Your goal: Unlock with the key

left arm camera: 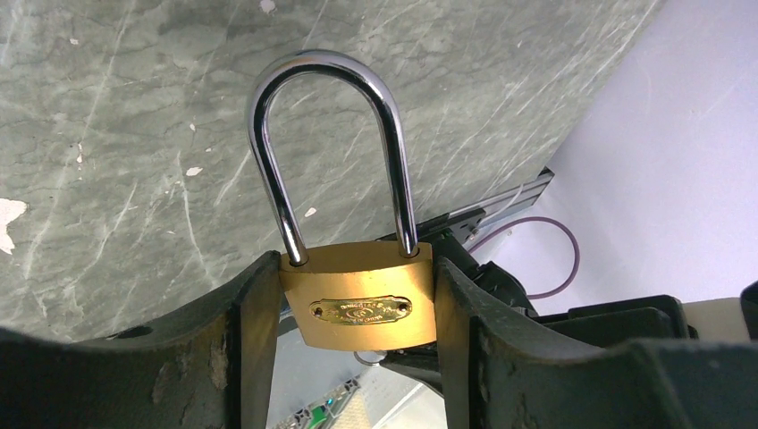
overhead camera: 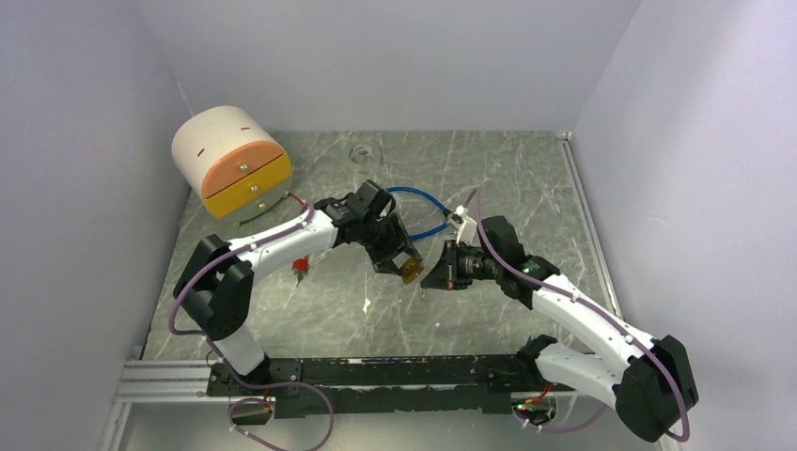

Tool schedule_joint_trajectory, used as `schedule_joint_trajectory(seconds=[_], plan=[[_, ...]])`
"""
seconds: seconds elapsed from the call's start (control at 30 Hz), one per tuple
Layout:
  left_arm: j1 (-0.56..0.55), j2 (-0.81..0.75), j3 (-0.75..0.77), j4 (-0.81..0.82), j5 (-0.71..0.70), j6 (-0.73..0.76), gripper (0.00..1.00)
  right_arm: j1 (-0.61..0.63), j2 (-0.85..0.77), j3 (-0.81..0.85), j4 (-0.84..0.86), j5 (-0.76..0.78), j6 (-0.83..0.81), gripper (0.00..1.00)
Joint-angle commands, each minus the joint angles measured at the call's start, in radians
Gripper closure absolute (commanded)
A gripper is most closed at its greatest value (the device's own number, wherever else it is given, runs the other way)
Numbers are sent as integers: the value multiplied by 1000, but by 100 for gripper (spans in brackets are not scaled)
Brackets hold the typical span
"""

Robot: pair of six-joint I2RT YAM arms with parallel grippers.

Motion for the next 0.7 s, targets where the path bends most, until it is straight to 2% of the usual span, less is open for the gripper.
schedule_joint_trajectory(seconds=[0.0, 0.27, 0.67], plan=[[5, -73, 8, 71, 49, -28, 94, 3, 4, 57, -1, 22, 2, 100], [4, -74, 16, 87, 59, -42, 94, 3, -1, 57, -13, 12, -8, 100], [-16, -77, -2, 112, 58, -52, 95, 1, 5, 94, -48, 99, 46, 100]])
